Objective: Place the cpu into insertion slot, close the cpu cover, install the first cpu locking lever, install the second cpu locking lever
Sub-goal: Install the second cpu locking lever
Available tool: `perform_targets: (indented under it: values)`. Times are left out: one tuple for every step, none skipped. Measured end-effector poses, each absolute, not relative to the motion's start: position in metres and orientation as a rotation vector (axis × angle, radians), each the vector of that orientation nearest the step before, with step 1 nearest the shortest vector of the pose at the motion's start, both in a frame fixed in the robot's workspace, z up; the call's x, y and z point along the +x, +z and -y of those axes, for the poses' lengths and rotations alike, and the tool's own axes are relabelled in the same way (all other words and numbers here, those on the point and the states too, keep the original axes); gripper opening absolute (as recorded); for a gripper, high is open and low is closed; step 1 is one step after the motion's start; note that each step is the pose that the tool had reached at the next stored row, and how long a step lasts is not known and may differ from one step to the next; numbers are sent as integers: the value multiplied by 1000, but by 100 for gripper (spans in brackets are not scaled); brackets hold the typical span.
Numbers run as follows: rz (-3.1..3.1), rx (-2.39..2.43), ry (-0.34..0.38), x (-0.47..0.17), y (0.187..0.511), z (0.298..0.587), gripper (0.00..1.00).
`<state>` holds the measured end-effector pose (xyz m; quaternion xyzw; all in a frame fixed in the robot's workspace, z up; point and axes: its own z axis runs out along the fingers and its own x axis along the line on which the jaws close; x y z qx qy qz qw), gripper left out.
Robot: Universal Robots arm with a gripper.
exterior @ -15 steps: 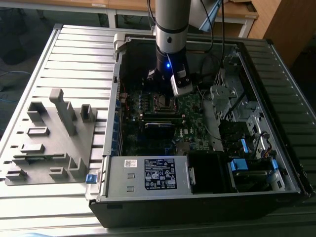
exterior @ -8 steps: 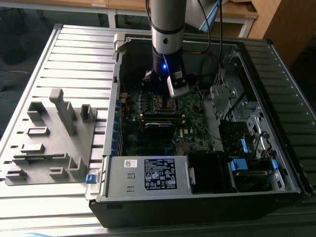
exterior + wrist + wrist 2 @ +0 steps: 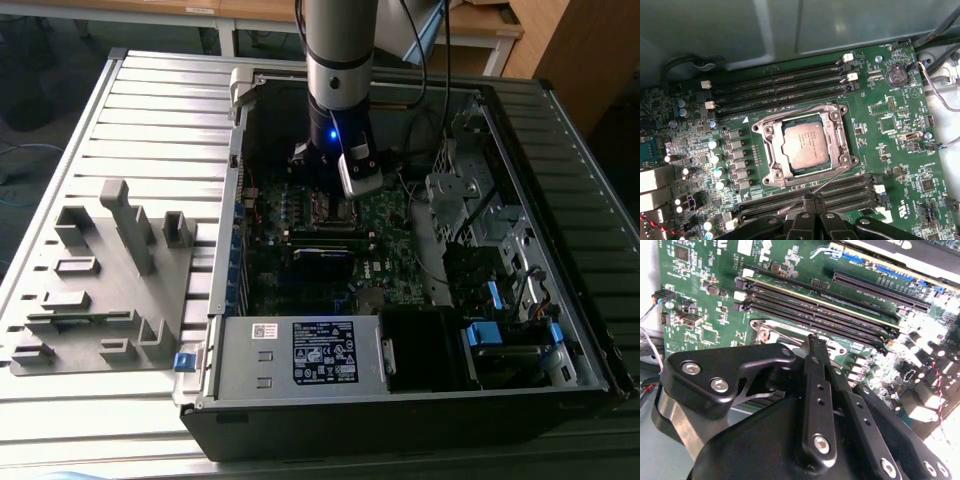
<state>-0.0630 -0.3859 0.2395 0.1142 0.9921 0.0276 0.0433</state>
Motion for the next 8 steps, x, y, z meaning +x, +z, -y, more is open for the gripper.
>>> perform_targets:
  values:
    - [-3035, 341, 86, -63, 239, 386, 11]
    - [-3036, 331, 86, -63, 239, 386, 11]
    - [-3037, 321, 87, -63, 239, 386, 11]
    - [-3039, 308, 87, -63, 239, 386, 11]
    - [-3041, 292, 88, -63, 239, 386, 11]
    - [-3042, 278, 89, -63, 239, 386, 11]
    - [-3043, 272, 89, -63, 239, 386, 11]
    - [-3043, 271, 89, -63, 239, 386, 11]
